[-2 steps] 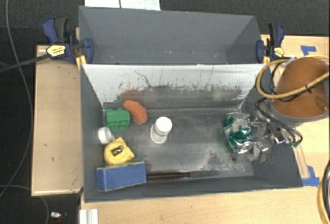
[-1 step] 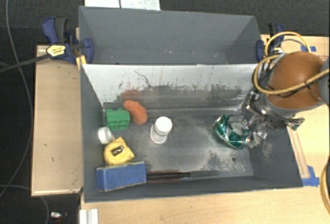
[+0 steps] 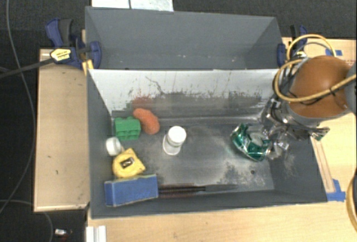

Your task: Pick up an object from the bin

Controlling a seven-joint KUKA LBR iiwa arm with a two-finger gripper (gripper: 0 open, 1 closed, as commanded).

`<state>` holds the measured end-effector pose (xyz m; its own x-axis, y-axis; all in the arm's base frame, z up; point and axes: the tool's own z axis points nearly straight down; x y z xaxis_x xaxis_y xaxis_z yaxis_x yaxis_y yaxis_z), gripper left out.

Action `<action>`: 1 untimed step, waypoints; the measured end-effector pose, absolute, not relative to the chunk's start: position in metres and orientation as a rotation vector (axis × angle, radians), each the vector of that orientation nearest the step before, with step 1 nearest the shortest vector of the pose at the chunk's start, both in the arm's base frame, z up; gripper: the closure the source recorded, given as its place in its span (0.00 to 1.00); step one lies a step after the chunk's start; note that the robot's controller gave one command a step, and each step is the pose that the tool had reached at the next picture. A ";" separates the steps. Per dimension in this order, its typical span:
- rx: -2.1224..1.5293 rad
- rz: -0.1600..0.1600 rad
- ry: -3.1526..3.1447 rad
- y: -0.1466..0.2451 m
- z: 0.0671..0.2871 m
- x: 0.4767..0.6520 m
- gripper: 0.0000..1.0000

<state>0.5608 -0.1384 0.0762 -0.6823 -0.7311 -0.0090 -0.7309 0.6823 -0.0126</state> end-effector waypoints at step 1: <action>-1.273 -0.005 2.860 -0.132 0.135 0.549 1.00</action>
Offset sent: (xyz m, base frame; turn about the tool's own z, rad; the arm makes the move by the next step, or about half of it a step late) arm -0.0046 -0.0001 0.1238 -0.0076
